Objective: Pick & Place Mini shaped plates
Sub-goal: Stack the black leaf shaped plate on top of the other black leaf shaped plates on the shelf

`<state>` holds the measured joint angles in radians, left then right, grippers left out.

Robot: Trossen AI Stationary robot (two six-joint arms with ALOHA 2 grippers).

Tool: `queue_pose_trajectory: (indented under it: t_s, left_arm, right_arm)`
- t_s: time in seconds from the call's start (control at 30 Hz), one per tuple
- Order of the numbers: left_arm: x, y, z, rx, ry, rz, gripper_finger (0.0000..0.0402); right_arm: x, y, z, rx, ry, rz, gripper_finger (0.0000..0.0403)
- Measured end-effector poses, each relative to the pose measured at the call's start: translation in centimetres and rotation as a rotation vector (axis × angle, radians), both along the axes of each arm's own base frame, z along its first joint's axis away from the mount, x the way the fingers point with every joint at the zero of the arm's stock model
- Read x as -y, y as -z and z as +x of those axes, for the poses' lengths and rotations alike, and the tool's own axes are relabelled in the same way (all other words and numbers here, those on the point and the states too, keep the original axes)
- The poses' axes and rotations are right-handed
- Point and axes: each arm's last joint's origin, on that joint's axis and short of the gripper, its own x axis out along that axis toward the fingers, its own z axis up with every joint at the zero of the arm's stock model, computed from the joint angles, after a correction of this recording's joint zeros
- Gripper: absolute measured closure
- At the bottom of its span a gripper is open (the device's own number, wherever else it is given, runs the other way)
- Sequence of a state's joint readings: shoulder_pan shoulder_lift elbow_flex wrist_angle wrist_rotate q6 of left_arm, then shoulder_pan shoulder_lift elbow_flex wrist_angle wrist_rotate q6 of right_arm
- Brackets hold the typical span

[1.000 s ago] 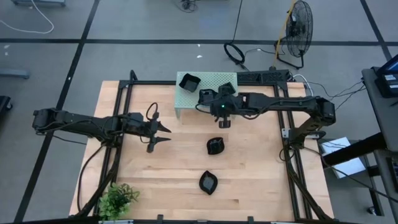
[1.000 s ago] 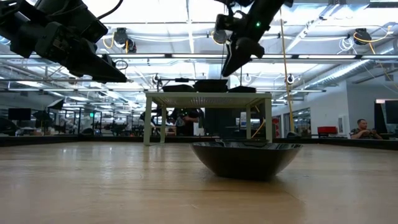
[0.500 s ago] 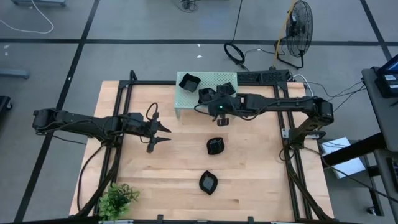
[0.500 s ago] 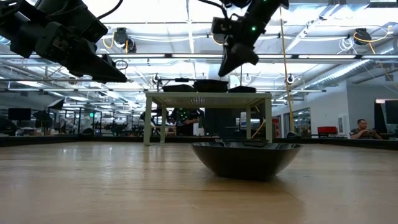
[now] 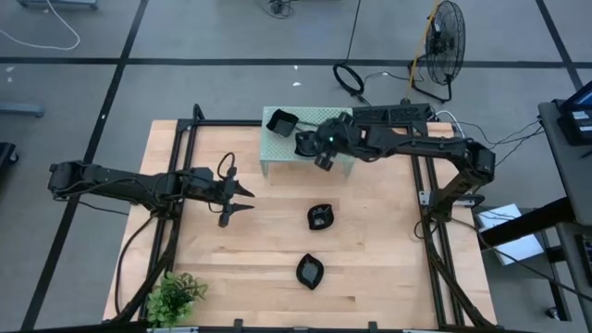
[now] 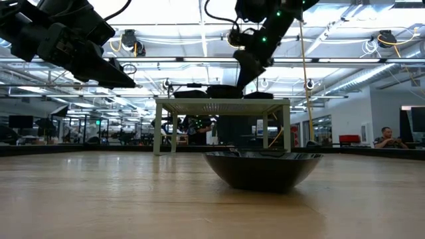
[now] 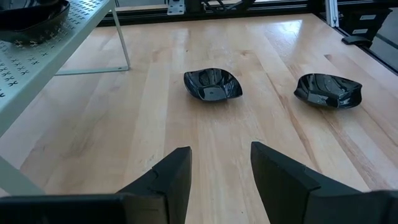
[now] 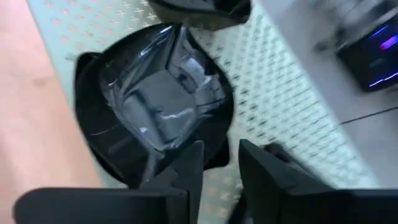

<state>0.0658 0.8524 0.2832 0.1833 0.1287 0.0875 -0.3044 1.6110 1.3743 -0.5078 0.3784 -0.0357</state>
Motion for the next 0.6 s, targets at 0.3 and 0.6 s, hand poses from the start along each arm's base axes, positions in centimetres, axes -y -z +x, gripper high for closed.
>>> queue_pose_trajectory:
  t_s: [0.3, 0.6]
  left_arm:
    - [0.00, -0.01, 0.00, 0.000, 0.000, 0.000, 0.0231]
    - [0.00, 0.01, 0.00, -0.001, 0.000, 0.000, 0.0231]
  right_arm:
    - [0.84, 0.02, -0.15, 0.079, -0.016, 0.136, 0.0301]
    - [1.07, 0.02, -0.24, 0.081, -0.003, 0.138, 0.0349]
